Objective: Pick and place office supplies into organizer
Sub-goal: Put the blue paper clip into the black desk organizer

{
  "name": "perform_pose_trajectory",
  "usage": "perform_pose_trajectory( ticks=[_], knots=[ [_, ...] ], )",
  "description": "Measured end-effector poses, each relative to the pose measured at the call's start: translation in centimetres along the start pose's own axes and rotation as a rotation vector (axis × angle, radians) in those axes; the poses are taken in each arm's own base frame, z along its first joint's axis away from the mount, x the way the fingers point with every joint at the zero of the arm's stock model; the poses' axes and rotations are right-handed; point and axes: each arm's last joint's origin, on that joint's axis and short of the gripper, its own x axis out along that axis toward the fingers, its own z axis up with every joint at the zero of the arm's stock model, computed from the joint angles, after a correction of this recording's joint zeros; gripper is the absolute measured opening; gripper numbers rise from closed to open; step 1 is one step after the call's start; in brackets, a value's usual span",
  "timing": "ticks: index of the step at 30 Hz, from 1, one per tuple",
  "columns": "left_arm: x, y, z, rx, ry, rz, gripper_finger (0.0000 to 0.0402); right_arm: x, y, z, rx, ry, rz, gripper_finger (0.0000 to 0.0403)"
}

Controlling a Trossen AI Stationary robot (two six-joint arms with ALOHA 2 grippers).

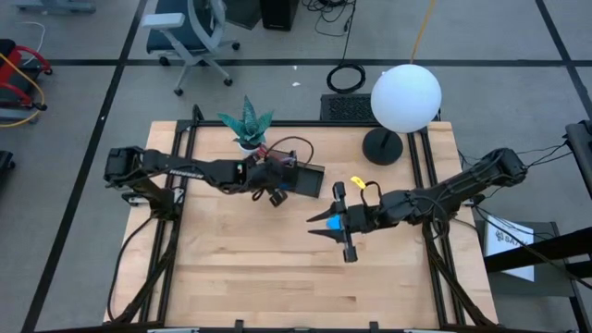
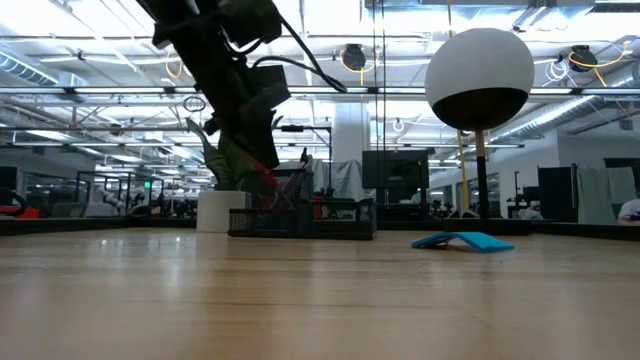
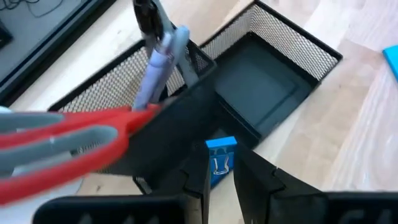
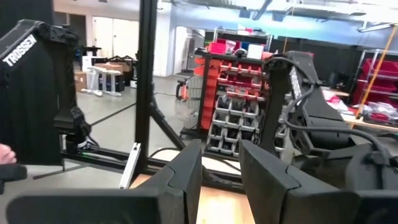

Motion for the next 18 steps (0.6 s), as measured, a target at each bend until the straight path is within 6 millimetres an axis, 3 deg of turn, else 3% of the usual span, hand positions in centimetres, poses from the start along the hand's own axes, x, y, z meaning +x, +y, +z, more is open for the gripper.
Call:
perform_pose_trajectory(
  ticks=[18],
  knots=[
    [1.0, 2.7, 1.2, 0.005, 0.000, -0.032, 0.0058, -1.4, -4.0, 0.9, -0.015, 0.057, -0.121, 0.0100]
  ],
)
